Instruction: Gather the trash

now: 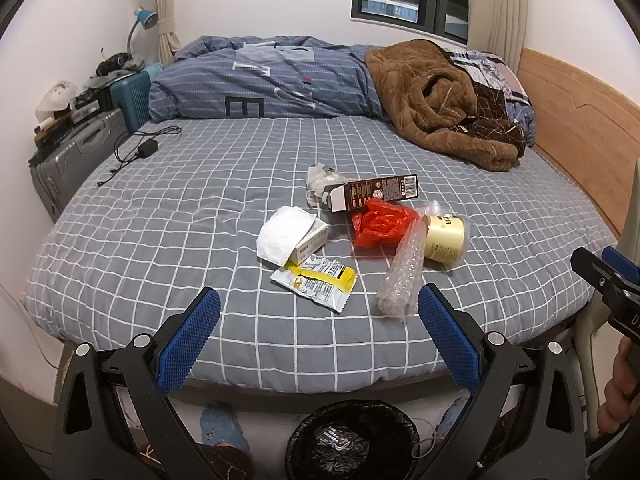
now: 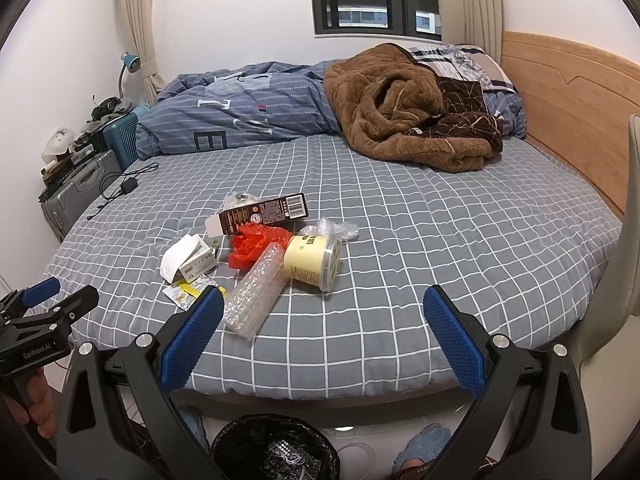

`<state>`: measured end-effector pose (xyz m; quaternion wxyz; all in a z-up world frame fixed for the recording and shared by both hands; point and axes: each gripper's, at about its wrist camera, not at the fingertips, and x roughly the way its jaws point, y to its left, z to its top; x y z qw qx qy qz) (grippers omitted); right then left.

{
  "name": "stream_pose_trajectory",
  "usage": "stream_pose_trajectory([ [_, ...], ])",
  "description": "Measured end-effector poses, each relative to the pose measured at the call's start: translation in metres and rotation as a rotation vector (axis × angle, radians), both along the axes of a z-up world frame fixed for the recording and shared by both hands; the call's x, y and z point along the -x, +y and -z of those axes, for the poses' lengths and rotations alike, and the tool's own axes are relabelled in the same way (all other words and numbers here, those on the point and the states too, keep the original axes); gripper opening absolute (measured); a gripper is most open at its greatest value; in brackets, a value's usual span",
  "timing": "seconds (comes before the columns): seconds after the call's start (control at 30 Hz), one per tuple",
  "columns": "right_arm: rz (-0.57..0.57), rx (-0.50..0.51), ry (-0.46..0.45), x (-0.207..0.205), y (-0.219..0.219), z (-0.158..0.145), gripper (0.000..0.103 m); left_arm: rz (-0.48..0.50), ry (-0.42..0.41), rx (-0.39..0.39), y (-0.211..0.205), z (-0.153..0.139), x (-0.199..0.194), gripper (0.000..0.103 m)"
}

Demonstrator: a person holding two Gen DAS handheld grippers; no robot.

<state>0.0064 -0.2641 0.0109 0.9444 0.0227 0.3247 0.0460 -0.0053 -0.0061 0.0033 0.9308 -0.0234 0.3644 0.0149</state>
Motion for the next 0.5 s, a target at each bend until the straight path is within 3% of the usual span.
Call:
stream_pose_trajectory([
  [0.23, -0.016, 0.008, 0.032, -0.016, 0.007, 0.009, 0.096, -0.015, 0.038, 0.008, 0.011, 0.012, -0.016, 0.097],
  [0.5, -0.051, 0.017, 0.095, -0.065, 0.032, 0.038, 0.096, -0.04, 0.101, 0.016, 0.037, 0.042, -0.066, 0.097],
])
